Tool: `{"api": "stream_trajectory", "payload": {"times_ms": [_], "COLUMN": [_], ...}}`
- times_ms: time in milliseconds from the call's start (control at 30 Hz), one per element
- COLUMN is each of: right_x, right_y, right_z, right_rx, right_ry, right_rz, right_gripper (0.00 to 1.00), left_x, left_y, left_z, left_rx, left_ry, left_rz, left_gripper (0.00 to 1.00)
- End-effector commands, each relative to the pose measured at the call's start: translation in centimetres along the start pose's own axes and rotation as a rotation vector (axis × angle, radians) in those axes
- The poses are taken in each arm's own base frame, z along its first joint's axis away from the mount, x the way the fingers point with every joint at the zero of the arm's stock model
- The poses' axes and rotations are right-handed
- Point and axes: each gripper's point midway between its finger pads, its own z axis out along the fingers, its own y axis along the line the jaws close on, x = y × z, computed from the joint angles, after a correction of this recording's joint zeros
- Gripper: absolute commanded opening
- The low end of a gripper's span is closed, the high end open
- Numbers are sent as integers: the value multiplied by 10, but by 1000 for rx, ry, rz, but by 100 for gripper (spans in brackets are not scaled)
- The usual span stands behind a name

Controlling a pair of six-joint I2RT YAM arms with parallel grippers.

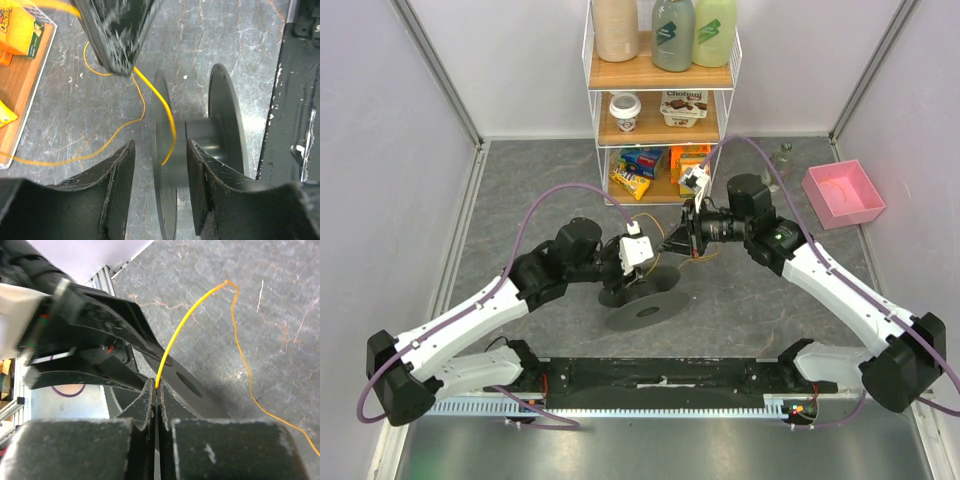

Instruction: Wrap the cables

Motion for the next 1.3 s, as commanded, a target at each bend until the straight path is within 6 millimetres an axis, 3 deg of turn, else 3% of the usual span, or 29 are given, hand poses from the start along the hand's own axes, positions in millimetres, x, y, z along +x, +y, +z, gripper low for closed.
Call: {"api": "stream_trajectory", "payload": {"times_ms": [0, 200, 367, 600, 800, 867, 900, 1033, 1067, 1167, 1267], "right_x": [8, 0, 2, 10, 14, 17, 17, -5, -8, -36, -47], "right_y": [-11, -14, -8, -8, -9, -11, -12, -26, -32, -53, -68], "right_z": [11, 24, 26, 32, 35, 35, 35, 23, 17, -8, -30], "right_rx": [12, -25, -56, -60, -59, -50, -45, 20, 46, 133, 209], "right_ry": [-24, -85, -93, -80, -57, -48, -44, -78, -76, -136, -157], "right_rz": [55, 121, 161, 165, 161, 164, 158, 86, 63, -50, -159], "right_gripper": [0, 0, 0, 0, 0, 0, 6, 65, 73, 83, 87], "left_x": [-18, -13, -6, 7, 26, 30, 32, 29, 26, 19, 8], "left_y": [-9, -11, -1, 3, -1, -5, -7, -14, -17, -23, -25], "left_z": [-1, 4, 6, 11, 5, 2, 1, -7, -10, -20, -30], "left_rx": [50, 67, 20, 29, 47, 62, 68, 108, 123, 152, 177], "left_ry": [-87, -68, -43, 10, 94, 112, 118, 126, 114, 87, 73], "left_rz": [-9, -35, -71, -98, -80, -75, -78, -65, -52, -7, 28], "left_gripper": [52, 45, 43, 9, 9, 5, 2, 2, 2, 2, 2]}}
